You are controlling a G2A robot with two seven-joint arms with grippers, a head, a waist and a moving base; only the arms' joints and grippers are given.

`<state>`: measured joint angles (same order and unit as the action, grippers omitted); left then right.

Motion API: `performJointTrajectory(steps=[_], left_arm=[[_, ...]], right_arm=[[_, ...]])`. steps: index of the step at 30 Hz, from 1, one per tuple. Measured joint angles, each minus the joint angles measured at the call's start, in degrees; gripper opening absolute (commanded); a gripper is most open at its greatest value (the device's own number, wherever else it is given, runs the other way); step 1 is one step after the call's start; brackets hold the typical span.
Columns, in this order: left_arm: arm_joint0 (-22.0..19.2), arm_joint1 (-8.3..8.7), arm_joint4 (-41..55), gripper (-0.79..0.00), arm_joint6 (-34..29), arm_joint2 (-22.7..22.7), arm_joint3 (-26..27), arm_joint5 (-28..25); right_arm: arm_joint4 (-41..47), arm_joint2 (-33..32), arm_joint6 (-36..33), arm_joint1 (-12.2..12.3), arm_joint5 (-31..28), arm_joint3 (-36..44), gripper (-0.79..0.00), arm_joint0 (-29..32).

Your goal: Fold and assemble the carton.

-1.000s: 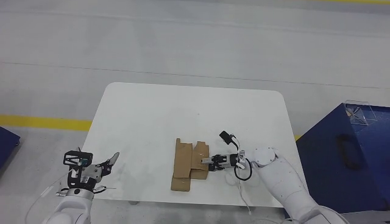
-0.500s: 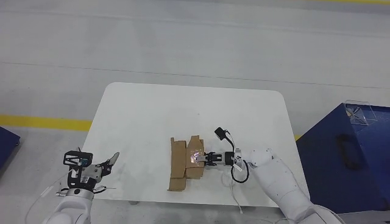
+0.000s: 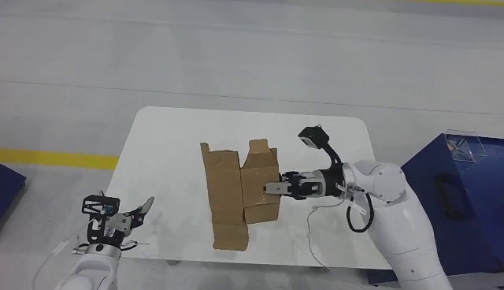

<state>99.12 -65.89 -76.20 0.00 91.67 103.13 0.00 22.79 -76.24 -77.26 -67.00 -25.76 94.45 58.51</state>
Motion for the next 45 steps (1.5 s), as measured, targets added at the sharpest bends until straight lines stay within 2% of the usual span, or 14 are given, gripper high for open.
performJointTrajectory(steps=[3,6,20,22,24,28,31,34,35,39,45], left_arm=[[0.0,0.0,0.0,0.0,0.0,0.0,0.0,0.0],[0.0,0.0,0.0,0.0,0.0,0.0,0.0,0.0],[0.0,0.0,0.0,0.0,0.0,0.0,0.0,0.0],[0.0,0.0,0.0,0.0,0.0,0.0,0.0,0.0],[0.0,0.0,0.0,0.0,0.0,0.0,0.0,0.0],[0.0,0.0,0.0,0.0,0.0,0.0,0.0,0.0],[0.0,0.0,0.0,0.0,0.0,0.0,0.0,0.0],[0.0,0.0,0.0,0.0,0.0,0.0,0.0,0.0],[0.0,0.0,0.0,0.0,0.0,0.0,0.0,0.0],[0.0,0.0,0.0,0.0,0.0,0.0,0.0,0.0],[0.0,0.0,0.0,0.0,0.0,0.0,0.0,0.0]], right_arm=[[0.15,-2.69,1.3,0.57,1.58,6.47,-0.785,2.17],[1.42,-4.61,2.06,0.92,1.98,9.26,-0.785,3.5],[1.56,-4.57,2.19,0.91,2.05,9.08,-0.785,3.64],[4.6,-3.67,3.87,0.73,4.35,7.63,-0.785,4.99],[13.28,-2.29,2.74,0.47,7.76,5.32,-0.785,5.95],[35.81,2.07,-6.01,-0.38,17.4,-0.17,-0.785,5.65],[53.24,7.77,-10.7,-1.64,29.48,-4.39,-0.785,4.12],[66.12,14.77,-10.45,-3.05,41.6,-6.7,-0.785,1.81],[70.19,17.37,-9.45,-3.49,44.12,-6.85,-0.785,1.27],[94.59,27.9,1.51,-4.87,54.32,-6.63,-0.785,-1.29],[124.04,29.04,19.36,-6.87,72.02,-12.57,-0.785,-0.63]])
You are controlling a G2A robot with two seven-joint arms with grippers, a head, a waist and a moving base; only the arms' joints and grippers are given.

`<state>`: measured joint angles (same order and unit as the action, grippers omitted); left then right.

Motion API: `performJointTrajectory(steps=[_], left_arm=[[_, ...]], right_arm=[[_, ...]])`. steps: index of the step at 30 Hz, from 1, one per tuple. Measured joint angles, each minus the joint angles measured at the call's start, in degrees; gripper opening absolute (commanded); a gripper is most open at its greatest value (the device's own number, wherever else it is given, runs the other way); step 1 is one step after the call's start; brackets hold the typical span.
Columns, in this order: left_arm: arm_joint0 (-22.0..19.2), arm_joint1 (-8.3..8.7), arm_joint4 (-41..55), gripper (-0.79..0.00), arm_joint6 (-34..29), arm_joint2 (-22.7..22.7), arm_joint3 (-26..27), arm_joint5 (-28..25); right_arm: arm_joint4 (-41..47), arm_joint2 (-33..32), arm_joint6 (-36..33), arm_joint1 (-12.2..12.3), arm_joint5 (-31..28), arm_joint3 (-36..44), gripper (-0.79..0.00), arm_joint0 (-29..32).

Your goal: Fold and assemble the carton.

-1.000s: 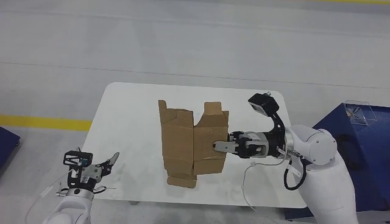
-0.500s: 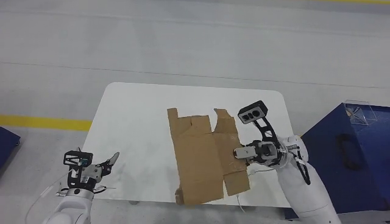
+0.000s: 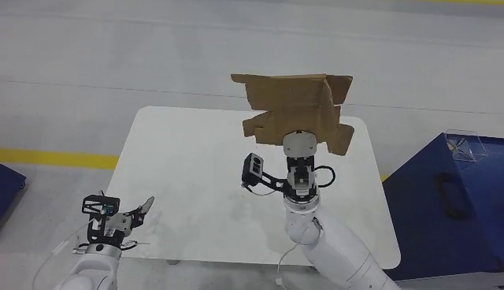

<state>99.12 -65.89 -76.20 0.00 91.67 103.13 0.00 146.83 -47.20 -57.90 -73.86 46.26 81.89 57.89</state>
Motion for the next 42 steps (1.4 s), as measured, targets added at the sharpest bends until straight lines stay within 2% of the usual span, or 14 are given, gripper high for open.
performJointTrajectory(steps=[3,5,11,14,17,19,20,21,24,30,32,36,40,42], left_arm=[[0.0,0.0,0.0,0.0,0.0,0.0,0.0,0.0],[0.0,0.0,0.0,0.0,0.0,0.0,0.0,0.0],[0.0,0.0,0.0,0.0,0.0,0.0,0.0,0.0],[0.0,0.0,0.0,0.0,0.0,0.0,0.0,0.0],[0.0,0.0,0.0,0.0,0.0,0.0,0.0,0.0],[0.0,0.0,0.0,0.0,0.0,0.0,0.0,0.0],[0.0,0.0,0.0,0.0,0.0,0.0,0.0,0.0],[0.0,0.0,0.0,0.0,0.0,0.0,0.0,0.0],[0.0,0.0,0.0,0.0,0.0,0.0,0.0,0.0],[0.0,0.0,0.0,0.0,0.0,0.0,0.0,0.0],[0.0,0.0,0.0,0.0,0.0,0.0,0.0,0.0],[0.0,0.0,0.0,0.0,0.0,0.0,0.0,0.0],[0.0,0.0,0.0,0.0,0.0,0.0,0.0,0.0],[0.0,0.0,0.0,0.0,0.0,0.0,0.0,0.0]], right_arm=[[8.97,-0.56,6.55,-1.51,6.56,-5.56,-0.785,0.32],[10.56,-1.01,8.51,-2.45,8.57,-8.35,-0.785,0.05],[5.06,-3.93,9.85,-5.15,9.97,-10.99,-0.785,0.21],[-4.73,-7.24,6.22,-5.87,6.27,-10.92,-0.785,0.39],[-18.25,-10.41,-1.15,-5.98,-1.16,-12.23,-0.785,-0.13],[-31.44,-13.23,-8.06,-5.28,-9.27,-13.69,-0.785,-1.53],[-38.03,-14.56,-11.05,-4.86,-14.34,-14.63,-0.785,-2.01],[-46.78,-16.47,-14.32,-4.22,-22.19,-15.97,-0.785,-2.64],[-64.27,-21.56,-18.73,-2.77,-40.98,-17.41,-0.785,-3.33],[-84.29,-31.02,-20.5,-0.67,-68.79,-9.96,-0.785,0.53],[-91.46,-33.68,-19.98,-0.07,-74.75,-5.04,-0.785,2.36],[-109.44,-36.67,-7.97,0.84,-85.46,7.7,-0.785,8.83],[-123.69,-37.61,0.89,1.51,-93.56,12.07,-0.785,11.7],[-128.43,-37.68,1.28,1.53,-93.88,12.07,-0.785,11.68]])
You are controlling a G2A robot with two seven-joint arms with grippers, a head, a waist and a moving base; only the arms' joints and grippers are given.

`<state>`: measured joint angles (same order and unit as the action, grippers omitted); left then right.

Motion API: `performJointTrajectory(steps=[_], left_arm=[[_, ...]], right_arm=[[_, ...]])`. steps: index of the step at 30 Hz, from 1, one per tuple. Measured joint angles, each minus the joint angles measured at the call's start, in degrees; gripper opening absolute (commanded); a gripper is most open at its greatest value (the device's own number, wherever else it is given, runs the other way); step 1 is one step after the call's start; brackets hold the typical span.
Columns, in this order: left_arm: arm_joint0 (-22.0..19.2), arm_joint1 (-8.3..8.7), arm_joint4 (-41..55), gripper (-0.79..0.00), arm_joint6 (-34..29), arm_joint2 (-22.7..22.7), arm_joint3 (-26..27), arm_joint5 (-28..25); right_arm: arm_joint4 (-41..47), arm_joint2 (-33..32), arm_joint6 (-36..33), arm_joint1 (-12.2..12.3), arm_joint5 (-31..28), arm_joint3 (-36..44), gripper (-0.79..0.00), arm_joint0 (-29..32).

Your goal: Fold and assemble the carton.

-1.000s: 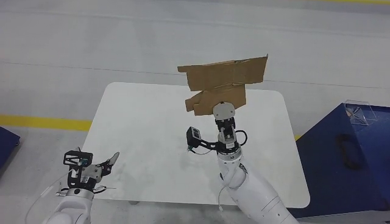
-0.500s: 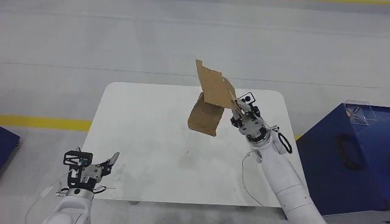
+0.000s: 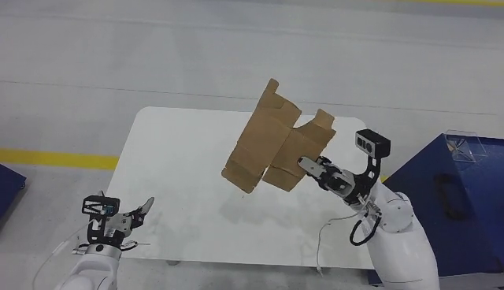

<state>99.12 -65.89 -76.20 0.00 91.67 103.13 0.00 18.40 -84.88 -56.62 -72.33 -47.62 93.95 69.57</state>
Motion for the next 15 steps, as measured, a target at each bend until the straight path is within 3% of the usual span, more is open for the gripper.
performJointTrajectory(steps=[5,10,12,15], left_arm=[[0.0,0.0,0.0,0.0,0.0,0.0,0.0,0.0],[0.0,0.0,0.0,0.0,0.0,0.0,0.0,0.0],[0.0,0.0,0.0,0.0,0.0,0.0,0.0,0.0],[0.0,0.0,0.0,0.0,0.0,0.0,0.0,0.0]], right_arm=[[4.47,0.02,-0.56,-0.02,0.5,-0.07,-0.785,-0.04],[3.51,-0.46,0.02,0.09,-0.01,0.86,-0.785,-0.01],[-2.06,-1.9,2.94,0.37,-2.98,4.78,-0.785,0.34],[-17.17,-6.07,9.55,0.71,-9.23,10.65,-0.785,1.79]])
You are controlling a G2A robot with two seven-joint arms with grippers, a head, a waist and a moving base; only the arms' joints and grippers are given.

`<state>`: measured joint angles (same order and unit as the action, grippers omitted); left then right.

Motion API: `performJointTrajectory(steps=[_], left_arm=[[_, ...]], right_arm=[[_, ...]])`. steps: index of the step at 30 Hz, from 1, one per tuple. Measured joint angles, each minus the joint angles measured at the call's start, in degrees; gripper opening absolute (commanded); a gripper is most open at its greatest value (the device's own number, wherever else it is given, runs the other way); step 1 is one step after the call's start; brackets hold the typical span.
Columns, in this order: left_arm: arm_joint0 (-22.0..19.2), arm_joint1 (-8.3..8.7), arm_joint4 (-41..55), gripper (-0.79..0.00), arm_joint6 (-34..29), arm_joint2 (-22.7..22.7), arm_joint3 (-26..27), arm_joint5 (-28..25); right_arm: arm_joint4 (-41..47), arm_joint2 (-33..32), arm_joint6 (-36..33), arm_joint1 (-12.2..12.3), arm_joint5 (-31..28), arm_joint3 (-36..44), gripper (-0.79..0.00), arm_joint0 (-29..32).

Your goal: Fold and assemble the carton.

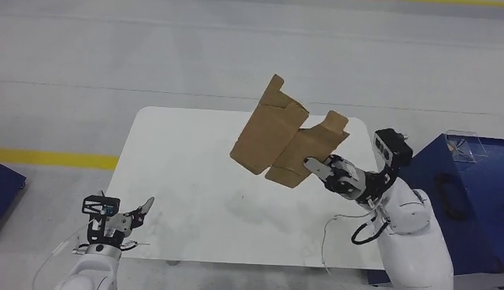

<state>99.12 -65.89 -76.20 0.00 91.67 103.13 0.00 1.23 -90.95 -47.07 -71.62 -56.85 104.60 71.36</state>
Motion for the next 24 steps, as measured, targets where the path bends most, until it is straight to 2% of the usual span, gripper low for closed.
performJointTrajectory(steps=[5,8,12,16,19,21,24], left_arm=[[0.0,0.0,0.0,0.0,0.0,0.0,0.0,0.0],[0.0,0.0,0.0,0.0,0.0,0.0,0.0,0.0],[0.0,0.0,0.0,0.0,0.0,0.0,0.0,0.0],[0.0,0.0,0.0,0.0,0.0,0.0,0.0,0.0],[0.0,0.0,0.0,0.0,0.0,0.0,0.0,0.0],[0.0,0.0,0.0,0.0,0.0,0.0,0.0,0.0],[0.0,0.0,0.0,0.0,0.0,0.0,0.0,0.0]], right_arm=[[-21.78,-7.42,9.66,-0.23,-1.18,12.24,-0.785,0.5],[-39.83,-10.34,21.76,-0.71,-1.14,19.66,-0.785,1.43],[-64.94,-11.96,41.37,-0.83,-1.15,27.86,-0.785,2.39],[-89.57,-11.86,59.84,-0.32,0.66,30.21,-0.785,2.79],[-112.09,-8.69,75.16,1.05,7.85,30.03,-0.785,4.4],[-127.4,-5.74,85.12,2.1,15.53,30.04,-0.785,8.85],[-143.48,-3.41,92.61,2.98,26.57,30.05,-0.785,15.73]])
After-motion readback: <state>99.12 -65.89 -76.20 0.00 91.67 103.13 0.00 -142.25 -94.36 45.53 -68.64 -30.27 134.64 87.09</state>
